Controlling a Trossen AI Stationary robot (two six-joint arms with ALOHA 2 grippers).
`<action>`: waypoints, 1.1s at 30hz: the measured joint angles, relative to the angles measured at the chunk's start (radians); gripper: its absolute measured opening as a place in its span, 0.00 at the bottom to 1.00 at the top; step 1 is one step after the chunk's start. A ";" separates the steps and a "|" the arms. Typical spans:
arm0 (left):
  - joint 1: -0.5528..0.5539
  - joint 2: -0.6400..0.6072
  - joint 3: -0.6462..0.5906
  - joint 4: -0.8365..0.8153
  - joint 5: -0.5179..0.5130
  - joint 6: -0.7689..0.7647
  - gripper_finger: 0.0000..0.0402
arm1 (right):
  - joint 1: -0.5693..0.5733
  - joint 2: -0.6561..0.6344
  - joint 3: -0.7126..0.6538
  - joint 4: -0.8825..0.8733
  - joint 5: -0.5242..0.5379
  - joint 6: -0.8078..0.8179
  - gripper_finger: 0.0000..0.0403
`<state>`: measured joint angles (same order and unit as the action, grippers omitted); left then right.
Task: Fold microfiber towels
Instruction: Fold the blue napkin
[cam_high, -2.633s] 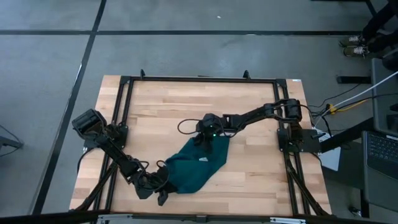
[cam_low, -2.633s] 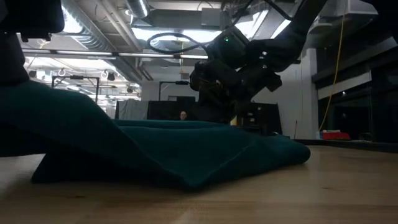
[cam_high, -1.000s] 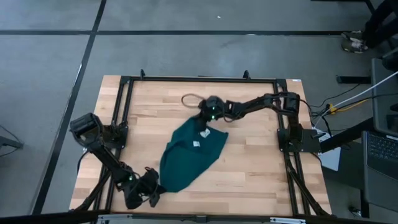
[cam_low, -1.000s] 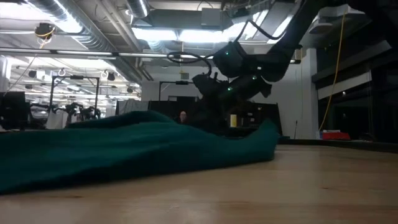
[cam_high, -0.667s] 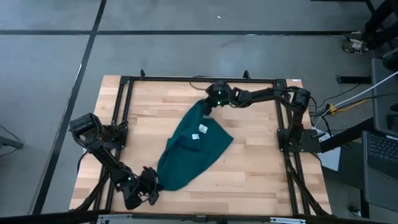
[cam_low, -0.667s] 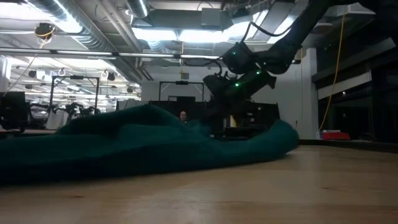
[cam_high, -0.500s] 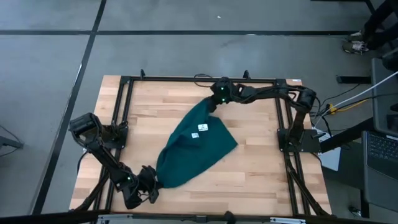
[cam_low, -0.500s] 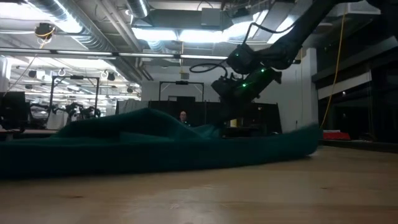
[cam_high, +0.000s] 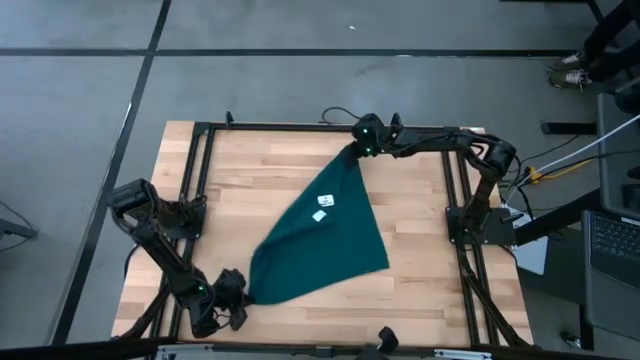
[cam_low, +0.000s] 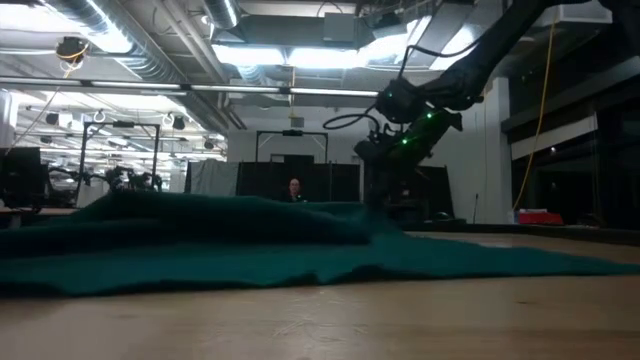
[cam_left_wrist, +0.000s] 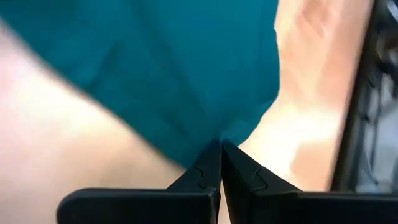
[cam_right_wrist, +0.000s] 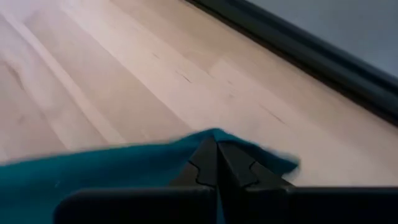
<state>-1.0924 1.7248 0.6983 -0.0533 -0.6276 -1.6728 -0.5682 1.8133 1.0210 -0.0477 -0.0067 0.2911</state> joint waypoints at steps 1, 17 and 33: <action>-0.011 0.000 0.000 0.010 0.010 0.009 0.01 | -0.004 0.000 0.000 -0.008 0.000 0.001 0.00; -0.121 0.002 -0.001 0.165 -0.556 -0.078 0.18 | -0.017 -0.071 0.000 0.110 -0.241 0.070 0.30; 0.283 -0.212 -0.088 0.160 -0.468 0.432 0.12 | 0.263 -0.231 -0.115 -0.258 -0.417 -0.006 0.31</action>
<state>-0.8094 1.5127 0.6103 0.1067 -1.0952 -1.2409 -0.3054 1.5821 0.9065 -0.3056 -0.4240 0.2848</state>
